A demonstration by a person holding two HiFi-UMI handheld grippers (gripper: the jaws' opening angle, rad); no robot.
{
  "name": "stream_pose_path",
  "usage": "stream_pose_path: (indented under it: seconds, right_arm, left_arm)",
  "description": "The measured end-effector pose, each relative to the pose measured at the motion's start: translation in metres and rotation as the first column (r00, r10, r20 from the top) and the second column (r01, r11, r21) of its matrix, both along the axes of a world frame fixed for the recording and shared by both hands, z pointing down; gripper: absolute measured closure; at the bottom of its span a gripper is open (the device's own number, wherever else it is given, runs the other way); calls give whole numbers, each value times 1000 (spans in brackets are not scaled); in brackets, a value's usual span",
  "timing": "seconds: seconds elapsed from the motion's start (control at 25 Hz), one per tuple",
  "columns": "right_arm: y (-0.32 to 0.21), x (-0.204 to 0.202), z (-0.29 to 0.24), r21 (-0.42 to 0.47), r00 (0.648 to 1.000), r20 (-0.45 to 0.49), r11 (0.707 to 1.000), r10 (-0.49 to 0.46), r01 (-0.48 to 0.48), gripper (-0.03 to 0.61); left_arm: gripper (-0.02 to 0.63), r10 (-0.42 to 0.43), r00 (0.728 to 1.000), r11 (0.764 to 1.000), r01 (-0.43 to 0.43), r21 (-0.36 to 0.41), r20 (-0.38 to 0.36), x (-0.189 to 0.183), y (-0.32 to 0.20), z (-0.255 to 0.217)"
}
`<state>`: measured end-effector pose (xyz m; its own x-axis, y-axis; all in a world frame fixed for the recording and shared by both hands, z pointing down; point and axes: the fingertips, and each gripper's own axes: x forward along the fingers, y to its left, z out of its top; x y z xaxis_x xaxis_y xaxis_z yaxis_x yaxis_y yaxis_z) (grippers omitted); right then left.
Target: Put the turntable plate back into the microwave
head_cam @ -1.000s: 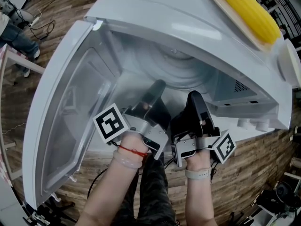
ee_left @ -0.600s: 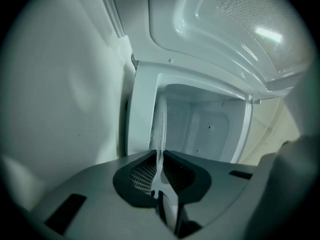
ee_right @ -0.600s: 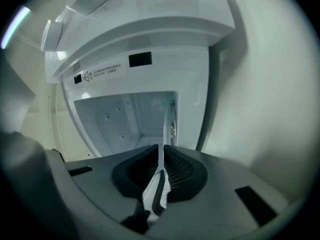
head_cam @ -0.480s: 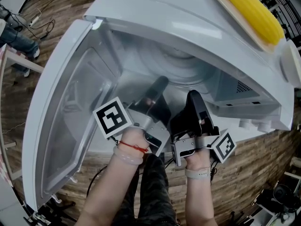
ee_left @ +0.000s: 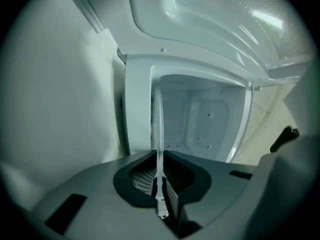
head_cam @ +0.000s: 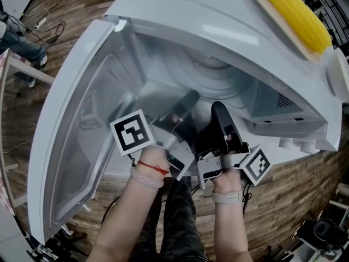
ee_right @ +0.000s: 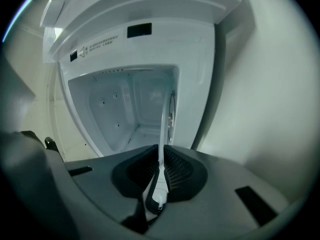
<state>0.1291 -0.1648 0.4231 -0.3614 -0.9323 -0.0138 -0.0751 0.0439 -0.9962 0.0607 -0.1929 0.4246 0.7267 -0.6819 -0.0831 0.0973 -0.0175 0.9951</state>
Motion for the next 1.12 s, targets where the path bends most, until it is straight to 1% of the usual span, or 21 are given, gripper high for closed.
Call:
stream_pose_path:
  seconds: [0.12, 0.36, 0.56, 0.72, 0.8, 0.96, 1.12]
  right_arm:
    - [-1, -7, 4, -12, 999, -28, 999, -33, 32, 528]
    - [-3, -10, 5, -12, 996, -62, 998, -63, 63, 528]
    - [-5, -12, 5, -2, 995, -59, 997, -82, 82, 528]
    - [-7, -12, 3, 10, 992, -59, 994, -112, 113, 531]
    - [-7, -14, 4, 4, 990, -67, 992, -125, 126, 531]
    - [-7, -14, 7, 1, 993, -21, 993, -114, 114, 531]
    - [-7, -14, 7, 11, 994, -19, 994, -112, 112, 532]
  left_arm:
    - [571, 34, 999, 999, -35, 30, 27, 2, 1, 0]
    - [571, 49, 998, 998, -51, 44, 42, 4, 2, 1]
    - [571, 52, 997, 998, -54, 45, 49, 4, 3, 1]
    - [571, 102, 993, 993, -105, 62, 57, 8, 12, 1]
    - [571, 112, 992, 991, -116, 61, 57, 9, 18, 1]
    - [572, 143, 988, 987, -147, 69, 58, 12, 30, 0]
    - [572, 179, 982, 978, -184, 101, 56, 17, 40, -7]
